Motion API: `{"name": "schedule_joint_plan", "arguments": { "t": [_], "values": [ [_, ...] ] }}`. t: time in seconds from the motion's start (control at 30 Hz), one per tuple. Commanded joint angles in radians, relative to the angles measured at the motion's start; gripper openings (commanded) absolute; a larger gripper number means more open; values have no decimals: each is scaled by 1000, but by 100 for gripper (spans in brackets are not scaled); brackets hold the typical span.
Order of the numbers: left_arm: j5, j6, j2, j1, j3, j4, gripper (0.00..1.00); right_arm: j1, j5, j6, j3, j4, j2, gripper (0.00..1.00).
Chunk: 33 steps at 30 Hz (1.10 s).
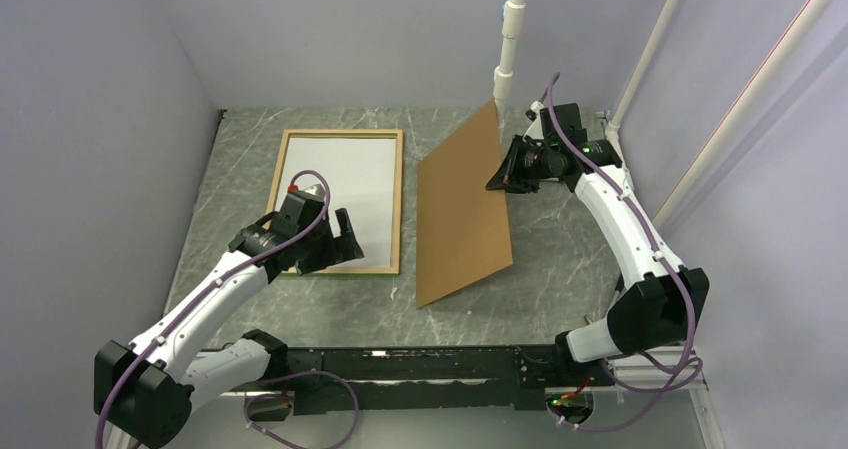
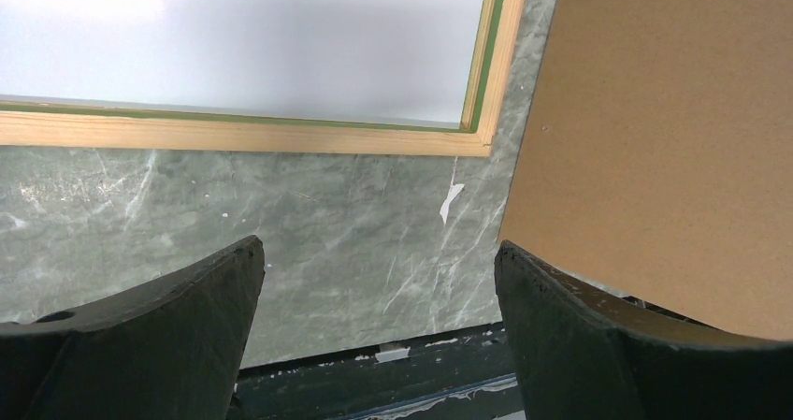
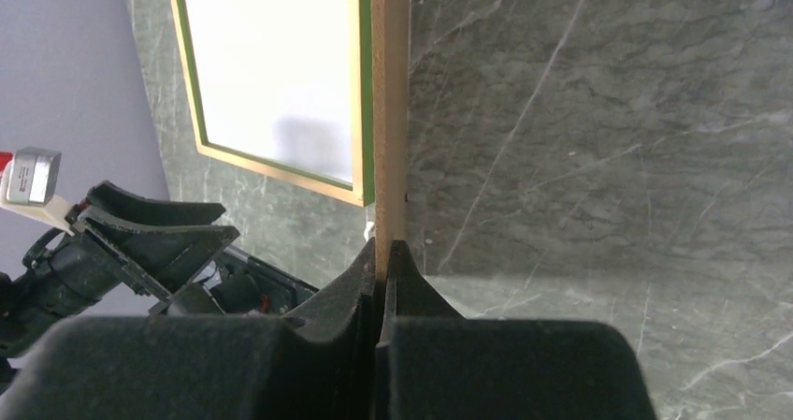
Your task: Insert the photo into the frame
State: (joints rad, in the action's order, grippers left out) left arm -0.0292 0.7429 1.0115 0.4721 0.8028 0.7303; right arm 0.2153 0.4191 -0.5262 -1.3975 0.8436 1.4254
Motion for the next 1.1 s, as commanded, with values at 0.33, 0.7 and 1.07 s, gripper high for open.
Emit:
{"name": "schedule_joint_plan", "arguments": {
  "t": [0.33, 0.7, 1.07],
  "values": [
    [-1, -23, -7, 3, 44, -6, 95, 112, -14, -78, -10, -131, 37, 0],
    [-47, 15, -80, 3, 49, -62, 98, 173, 83, -87, -54, -194, 27, 60],
    [-152, 79, -226, 3, 40, -228, 99, 291, 185, -113, -56, -344, 4, 73]
  ]
}}
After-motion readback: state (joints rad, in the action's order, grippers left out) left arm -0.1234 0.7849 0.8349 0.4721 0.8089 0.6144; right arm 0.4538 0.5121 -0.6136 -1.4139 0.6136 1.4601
